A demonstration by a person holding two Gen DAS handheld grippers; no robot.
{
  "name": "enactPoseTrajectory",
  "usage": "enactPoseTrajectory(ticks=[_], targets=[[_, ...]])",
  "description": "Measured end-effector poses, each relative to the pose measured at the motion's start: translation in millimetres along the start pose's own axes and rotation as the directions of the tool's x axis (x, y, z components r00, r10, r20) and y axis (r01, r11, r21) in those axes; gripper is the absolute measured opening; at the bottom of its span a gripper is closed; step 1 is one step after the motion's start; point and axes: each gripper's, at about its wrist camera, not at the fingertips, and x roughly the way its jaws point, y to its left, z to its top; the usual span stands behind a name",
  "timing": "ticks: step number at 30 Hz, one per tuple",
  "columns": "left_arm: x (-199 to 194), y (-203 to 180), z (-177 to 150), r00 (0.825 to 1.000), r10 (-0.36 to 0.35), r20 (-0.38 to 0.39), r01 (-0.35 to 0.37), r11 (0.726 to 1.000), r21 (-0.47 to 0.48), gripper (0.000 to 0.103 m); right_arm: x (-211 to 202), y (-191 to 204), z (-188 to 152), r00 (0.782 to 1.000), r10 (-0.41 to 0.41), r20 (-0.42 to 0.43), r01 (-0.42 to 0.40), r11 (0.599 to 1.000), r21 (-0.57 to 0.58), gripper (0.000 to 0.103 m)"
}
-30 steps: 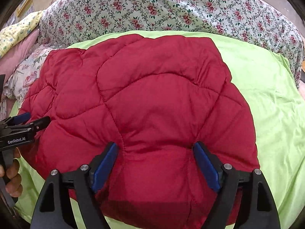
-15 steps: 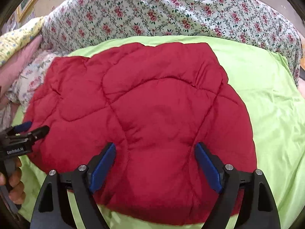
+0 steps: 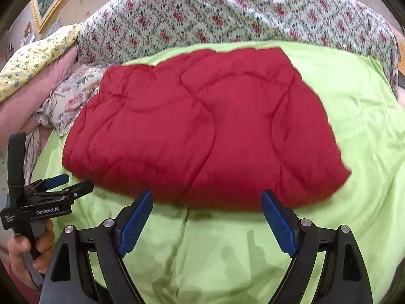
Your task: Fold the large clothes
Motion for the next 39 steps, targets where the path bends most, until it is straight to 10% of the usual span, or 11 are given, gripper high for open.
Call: enactPoseTrajectory(ticks=[6,16,39], targets=[[-14.5,-5.9,-5.9,1.0,0.014,-0.004,-0.014,1.0,0.011,0.103,-3.8,7.8,-14.6,0.998,-0.015,-0.065,0.016,1.0,0.002,0.088],[-50.3,-15.7,20.2,0.998,0.044,0.04,-0.046,0.998,0.049,0.103,-55.7,26.1,6.0,0.996,-0.065,0.058,0.068,0.996,-0.065,0.096],[-16.0,-20.5,53.4,0.996,0.088,0.001,-0.088,0.995,0.037,0.103,-0.8,14.0,36.0,0.998,-0.045,-0.031,0.045,0.999,-0.018,0.098]])
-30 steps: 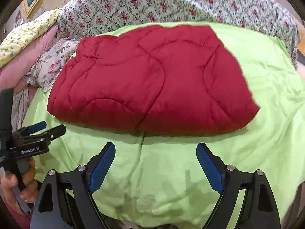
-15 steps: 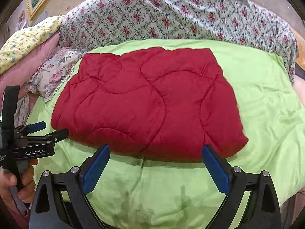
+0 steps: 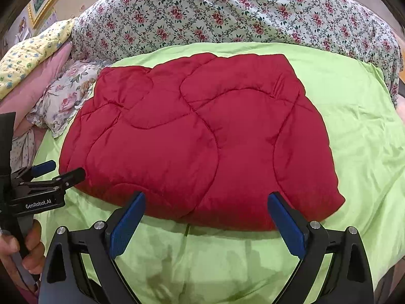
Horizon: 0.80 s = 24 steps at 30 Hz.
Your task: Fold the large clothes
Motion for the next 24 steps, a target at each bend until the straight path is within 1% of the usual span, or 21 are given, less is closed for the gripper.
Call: enactPoseTrajectory(ticks=[8,24], targets=[[5.7,-0.7,3.3,1.0,-0.018,-0.017,0.018,1.0,0.0,0.103,9.9,1.3,8.6,1.0,0.008,-0.018,-0.008,1.0,-0.003,0.097],[3.6,0.2,12.2,1.0,-0.013,-0.004,0.013,1.0,0.0,0.103,9.6,0.4,19.5,1.0,0.015,-0.014,-0.015,1.0,-0.006,0.098]])
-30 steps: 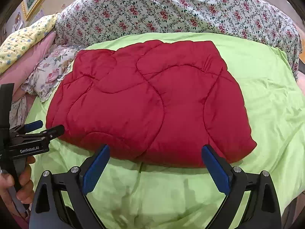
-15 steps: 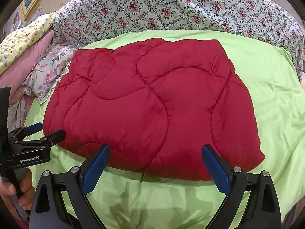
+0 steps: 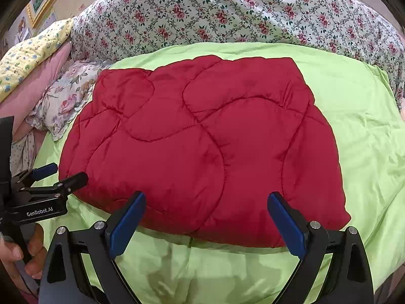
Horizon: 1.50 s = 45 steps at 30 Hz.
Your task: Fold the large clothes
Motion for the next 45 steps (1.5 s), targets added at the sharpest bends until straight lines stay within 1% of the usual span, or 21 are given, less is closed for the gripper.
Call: enactPoseTrajectory(ticks=[9,22,45], targets=[[-1.6,-3.4,0.8,1.0,-0.007,-0.002,0.007,1.0,0.008,0.103,-2.3,-0.9,0.4,1.0,0.001,0.004,-0.001,1.0,0.004,0.097],[-6.3,-6.3,2.4,1.0,0.004,0.015,-0.004,1.0,0.021,0.103,-5.3,-1.2,1.0,1.0,0.006,0.01,-0.006,1.0,0.005,0.097],[-7.9,-6.1,7.1,1.0,0.008,0.023,-0.008,1.0,0.027,0.103,-9.4,0.2,6.0,1.0,0.015,0.017,-0.015,1.0,-0.001,0.098]])
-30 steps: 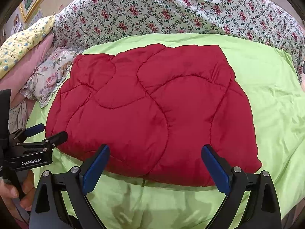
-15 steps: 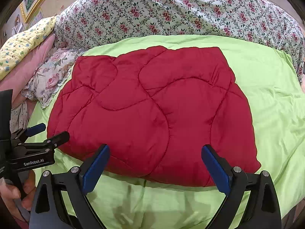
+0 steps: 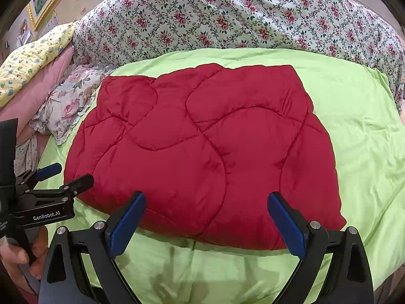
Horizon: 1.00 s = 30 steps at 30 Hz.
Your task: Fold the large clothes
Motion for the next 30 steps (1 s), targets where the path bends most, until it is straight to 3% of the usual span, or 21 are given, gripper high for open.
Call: enactPoseTrajectory(ticks=[30], targets=[[0.6,-2.8,6.5,1.0,0.001,0.012,-0.001,1.0,0.007,0.103,-3.0,1.9,6.0,1.0,0.015,0.015,-0.015,1.0,0.003,0.098]])
